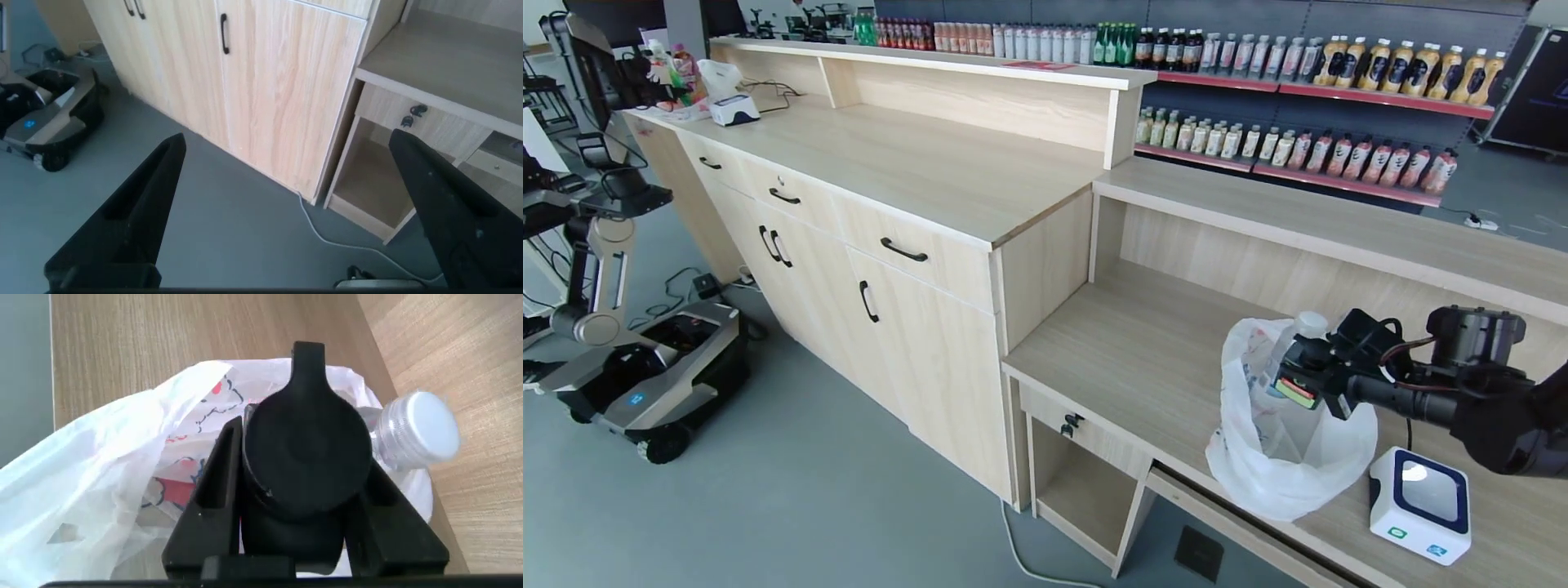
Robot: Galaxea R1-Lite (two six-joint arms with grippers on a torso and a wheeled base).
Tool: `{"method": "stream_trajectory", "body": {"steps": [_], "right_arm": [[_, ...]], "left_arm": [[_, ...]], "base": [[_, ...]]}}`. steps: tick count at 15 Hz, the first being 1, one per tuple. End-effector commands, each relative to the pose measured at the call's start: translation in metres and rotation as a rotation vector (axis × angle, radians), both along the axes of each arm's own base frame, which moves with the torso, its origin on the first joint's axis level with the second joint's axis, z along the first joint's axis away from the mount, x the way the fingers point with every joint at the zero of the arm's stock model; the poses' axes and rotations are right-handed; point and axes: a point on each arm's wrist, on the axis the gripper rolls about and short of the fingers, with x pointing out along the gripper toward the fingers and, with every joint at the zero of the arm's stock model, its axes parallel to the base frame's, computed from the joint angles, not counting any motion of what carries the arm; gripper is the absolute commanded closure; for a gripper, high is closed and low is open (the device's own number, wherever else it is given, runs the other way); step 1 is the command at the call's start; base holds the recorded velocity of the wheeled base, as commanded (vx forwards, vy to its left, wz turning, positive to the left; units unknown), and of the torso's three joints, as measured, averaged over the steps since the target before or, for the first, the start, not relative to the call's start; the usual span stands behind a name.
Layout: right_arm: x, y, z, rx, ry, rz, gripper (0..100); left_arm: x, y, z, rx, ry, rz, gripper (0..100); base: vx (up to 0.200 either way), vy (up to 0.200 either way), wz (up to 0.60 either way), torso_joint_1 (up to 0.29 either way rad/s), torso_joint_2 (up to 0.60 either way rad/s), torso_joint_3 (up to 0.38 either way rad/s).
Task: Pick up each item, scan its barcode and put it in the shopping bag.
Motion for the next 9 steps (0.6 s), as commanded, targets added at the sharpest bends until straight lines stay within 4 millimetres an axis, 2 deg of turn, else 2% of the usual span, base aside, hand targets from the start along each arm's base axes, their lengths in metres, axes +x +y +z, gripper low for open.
{"method": "stream_trajectory", "body": {"steps": [1, 2, 5, 9], "right_arm": [[0.017, 0.004, -0.014, 0.006, 0.018, 0.016, 100], [0.025, 0.005, -0.024, 0.017, 0.037, 0.018, 100], [0.034, 0.004, -0.057, 0.085, 0.131, -0.002, 100], [0.030, 0.008, -0.073, 0.162, 0.225, -0.018, 100]], "left_arm": [[0.000, 0.000, 0.000, 0.000, -0.001, 0.001, 0], [0.000, 0.000, 0.000, 0.000, -0.001, 0.001, 0], [0.000, 0.000, 0.000, 0.000, -0.001, 0.001, 0], [0.000, 0.000, 0.000, 0.000, -0.001, 0.001, 0]], "base": [[0.000, 0.000, 0.00, 0.000, 0.00, 0.000], [0.000, 0.000, 0.00, 0.000, 0.00, 0.000], [0.000, 0.000, 0.00, 0.000, 0.00, 0.000], [0.000, 0.000, 0.00, 0.000, 0.00, 0.000]]}}
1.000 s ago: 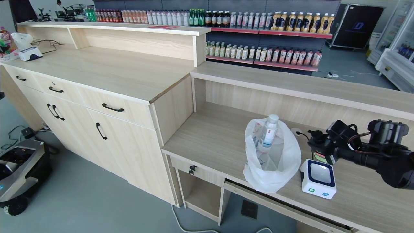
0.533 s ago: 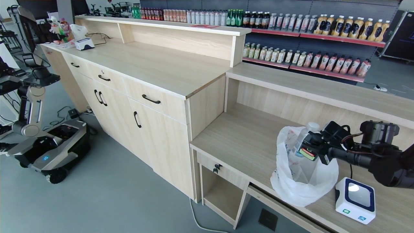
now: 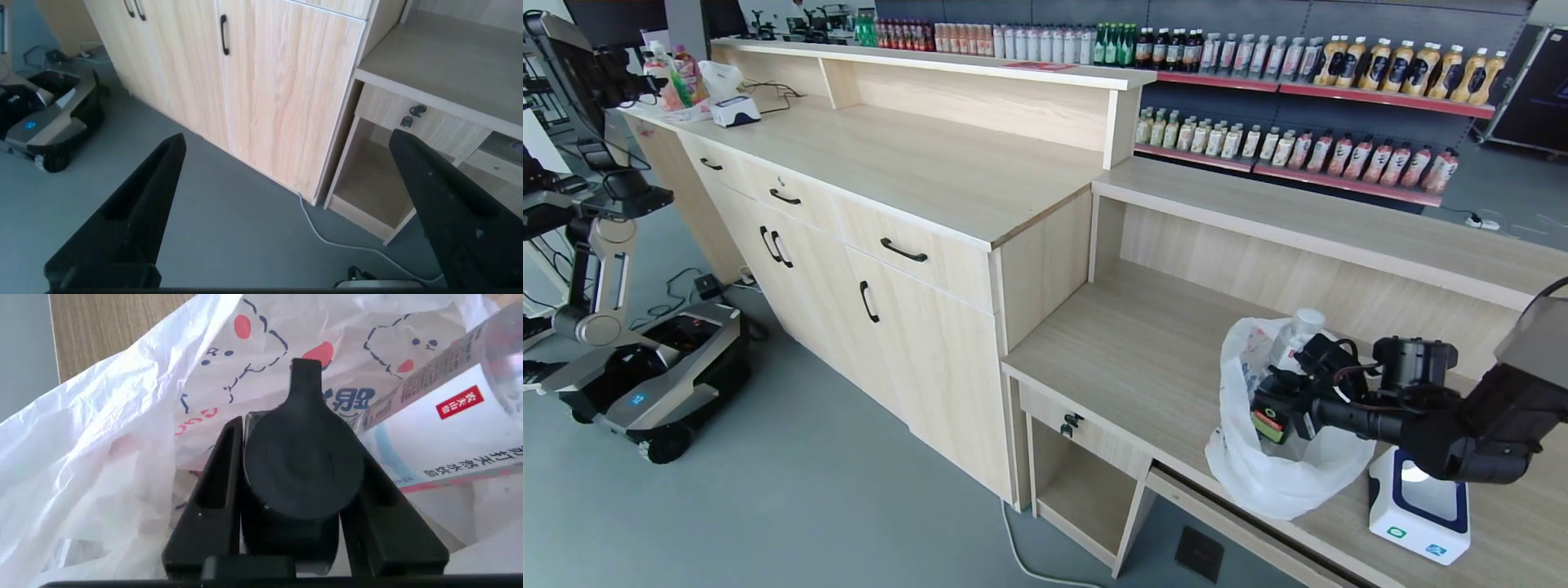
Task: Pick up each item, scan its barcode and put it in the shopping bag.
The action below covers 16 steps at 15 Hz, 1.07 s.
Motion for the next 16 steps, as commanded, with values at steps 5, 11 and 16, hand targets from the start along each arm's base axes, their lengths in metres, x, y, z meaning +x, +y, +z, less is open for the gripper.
{"method": "stream_trajectory", "body": {"steps": [5, 11, 16], "right_arm": [[0.000, 0.009, -0.021, 0.075, 0.088, 0.026, 100], [0.001, 0.006, -0.014, 0.086, 0.074, 0.013, 100], [-0.005, 0.004, -0.009, 0.212, 0.151, -0.051, 100]], "left_arm": [[0.000, 0.000, 0.000, 0.000, -0.001, 0.000, 0], [0.000, 0.000, 0.000, 0.000, -0.001, 0.000, 0], [0.000, 0.000, 0.000, 0.000, -0.001, 0.000, 0]], "base": [[0.000, 0.000, 0.00, 0.000, 0.00, 0.000], [0.000, 0.000, 0.00, 0.000, 0.00, 0.000], [0.000, 0.000, 0.00, 0.000, 0.00, 0.000]]}}
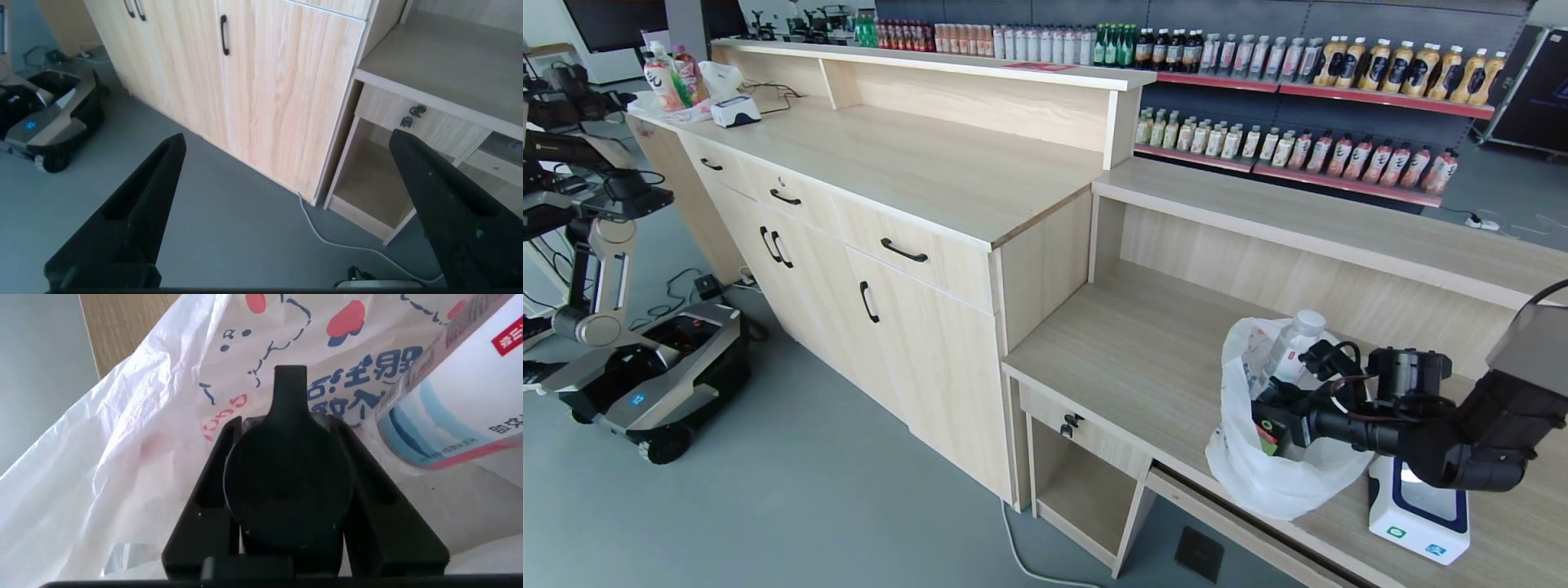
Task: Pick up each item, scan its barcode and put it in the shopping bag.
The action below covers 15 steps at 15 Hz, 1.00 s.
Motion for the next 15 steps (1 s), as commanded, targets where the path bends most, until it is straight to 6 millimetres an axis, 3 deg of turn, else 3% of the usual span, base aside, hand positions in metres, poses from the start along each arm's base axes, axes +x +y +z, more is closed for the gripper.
{"method": "stream_trajectory", "body": {"steps": [1, 9, 15], "right_arm": [[-0.001, 0.000, 0.004, 0.029, 0.007, -0.014, 100], [-0.002, -0.002, 0.013, 0.022, -0.015, -0.021, 100], [-0.012, -0.008, -0.001, 0.009, 0.031, -0.029, 100]], "left_arm": [[0.000, 0.000, 0.000, 0.000, -0.001, 0.000, 0], [0.000, 0.000, 0.000, 0.000, -0.001, 0.000, 0], [0.000, 0.000, 0.000, 0.000, -0.001, 0.000, 0]], "base": [[0.000, 0.000, 0.00, 0.000, 0.00, 0.000], [0.000, 0.000, 0.00, 0.000, 0.00, 0.000], [0.000, 0.000, 0.00, 0.000, 0.00, 0.000]]}}
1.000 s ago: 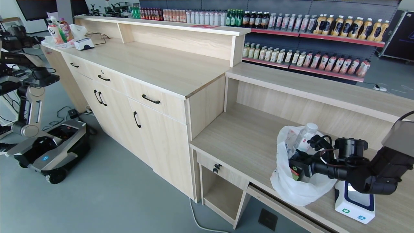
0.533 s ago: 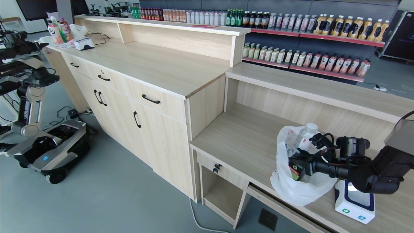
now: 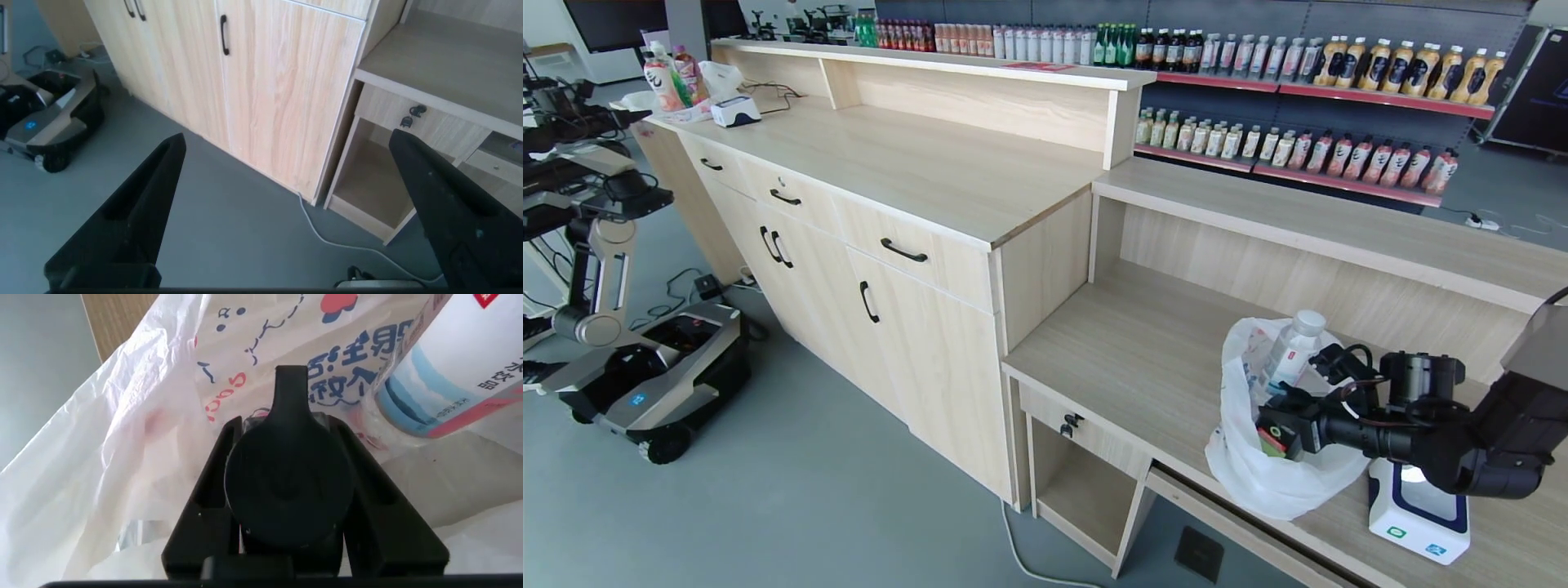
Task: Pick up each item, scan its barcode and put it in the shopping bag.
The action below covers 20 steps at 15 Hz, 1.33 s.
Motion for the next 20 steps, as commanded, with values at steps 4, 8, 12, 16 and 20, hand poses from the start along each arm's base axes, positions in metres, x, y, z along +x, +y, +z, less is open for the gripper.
{"method": "stream_trajectory", "body": {"steps": [4, 8, 12, 16, 20], "right_arm": [[0.001, -0.001, -0.004, 0.005, 0.010, -0.001, 100], [0.001, -0.001, 0.001, 0.004, -0.005, -0.001, 0], [-0.004, 0.000, 0.029, -0.003, -0.062, -0.002, 0], [-0.034, 0.005, 0.078, -0.017, -0.137, -0.001, 0], [-0.067, 0.005, 0.118, -0.046, -0.235, -0.034, 0]], "left_arm": [[0.000, 0.000, 0.000, 0.000, -0.001, 0.000, 0], [0.000, 0.000, 0.000, 0.000, -0.001, 0.000, 0], [0.000, 0.000, 0.000, 0.000, -0.001, 0.000, 0], [0.000, 0.000, 0.000, 0.000, -0.001, 0.000, 0], [0.000, 0.000, 0.000, 0.000, -0.001, 0.000, 0]], "base": [[0.000, 0.000, 0.00, 0.000, 0.00, 0.000], [0.000, 0.000, 0.00, 0.000, 0.00, 0.000], [0.000, 0.000, 0.00, 0.000, 0.00, 0.000], [0.000, 0.000, 0.00, 0.000, 0.00, 0.000], [0.000, 0.000, 0.00, 0.000, 0.00, 0.000]]}}
